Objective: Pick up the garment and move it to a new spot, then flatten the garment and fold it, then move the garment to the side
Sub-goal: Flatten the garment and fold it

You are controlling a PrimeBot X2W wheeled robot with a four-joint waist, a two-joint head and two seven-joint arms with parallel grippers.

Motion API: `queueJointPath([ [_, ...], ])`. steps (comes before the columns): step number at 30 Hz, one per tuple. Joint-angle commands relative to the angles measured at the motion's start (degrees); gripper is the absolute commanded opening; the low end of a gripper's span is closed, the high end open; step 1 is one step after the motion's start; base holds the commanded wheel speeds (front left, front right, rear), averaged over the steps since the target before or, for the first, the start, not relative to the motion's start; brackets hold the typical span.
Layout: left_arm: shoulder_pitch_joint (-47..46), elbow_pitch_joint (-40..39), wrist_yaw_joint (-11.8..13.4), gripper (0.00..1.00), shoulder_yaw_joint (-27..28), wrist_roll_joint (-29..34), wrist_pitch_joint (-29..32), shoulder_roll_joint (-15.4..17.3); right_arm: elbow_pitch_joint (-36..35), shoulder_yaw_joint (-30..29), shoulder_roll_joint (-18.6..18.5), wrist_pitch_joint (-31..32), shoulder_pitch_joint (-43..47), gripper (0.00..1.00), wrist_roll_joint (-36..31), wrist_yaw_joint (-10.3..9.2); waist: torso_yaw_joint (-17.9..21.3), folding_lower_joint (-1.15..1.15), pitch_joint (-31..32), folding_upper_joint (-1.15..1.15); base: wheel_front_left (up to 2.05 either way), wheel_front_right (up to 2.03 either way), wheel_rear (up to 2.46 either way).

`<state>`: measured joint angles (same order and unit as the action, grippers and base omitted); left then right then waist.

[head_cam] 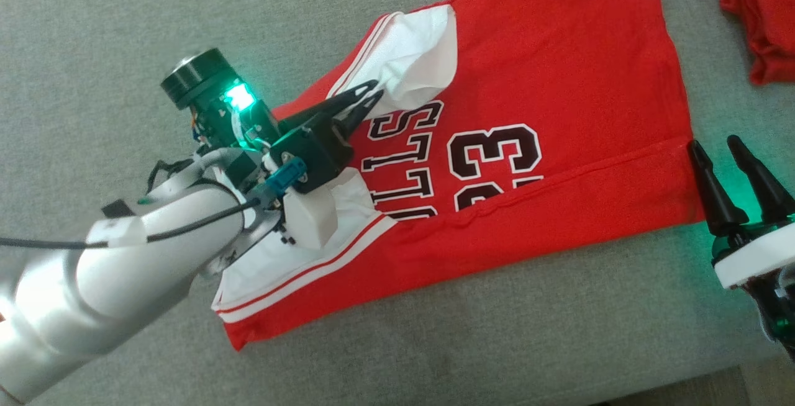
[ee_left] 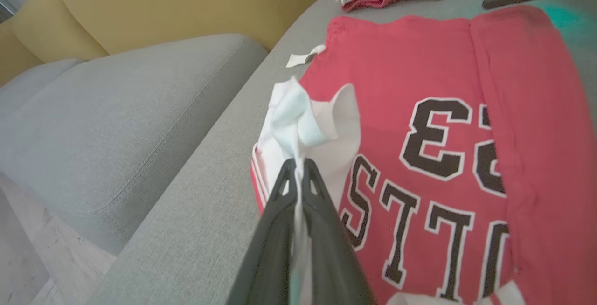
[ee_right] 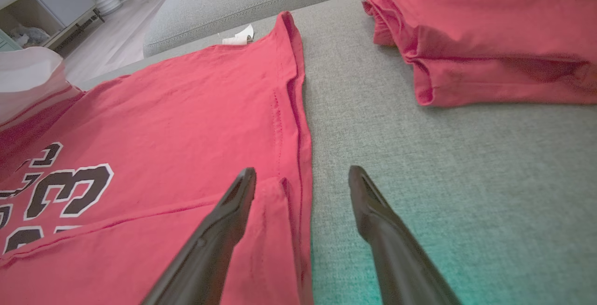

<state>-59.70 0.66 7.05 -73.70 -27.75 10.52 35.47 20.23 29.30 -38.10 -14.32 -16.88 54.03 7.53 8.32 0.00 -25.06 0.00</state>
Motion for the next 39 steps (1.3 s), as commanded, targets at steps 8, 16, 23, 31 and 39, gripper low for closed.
queueJointPath([
  [8,-1.86,-3.58,0.84,0.0,5.34,-2.35,-0.54,4.51,-0.9,1.97,-0.72,-0.68,0.01,1.0,-0.28,-0.04,0.36,0.0,-0.01,0.0,0.0,0.0,0.0],
  [16,-3.31,0.15,-2.15,0.0,7.75,-5.39,-4.19,6.34,-0.65,6.47,-2.63,-0.68,-7.33,1.0,-0.45,-0.04,-0.04,0.0,-0.05,0.0,0.0,0.0,0.0],
  [23,-6.34,6.24,-6.43,0.0,9.33,-8.51,-5.36,5.62,1.7,10.8,-3.9,1.19,-14.49,1.0,0.22,-0.04,-0.61,0.0,-0.74,0.0,0.0,0.0,0.0],
  [31,-7.96,10.53,-7.76,0.0,10.37,-9.54,-7.03,4.95,8.56,13.22,-2.43,6.77,-24.97,1.0,3.04,-0.04,-0.66,0.0,-1.81,0.0,0.0,0.0,0.0],
  [39,-9.37,12.41,-8.51,0.0,10.35,-9.13,-8.66,3.54,20.18,15.67,0.7,13.43,-36.16,1.0,3.14,-0.04,-3.04,0.0,-3.3,0.0,0.0,0.0,0.0],
])
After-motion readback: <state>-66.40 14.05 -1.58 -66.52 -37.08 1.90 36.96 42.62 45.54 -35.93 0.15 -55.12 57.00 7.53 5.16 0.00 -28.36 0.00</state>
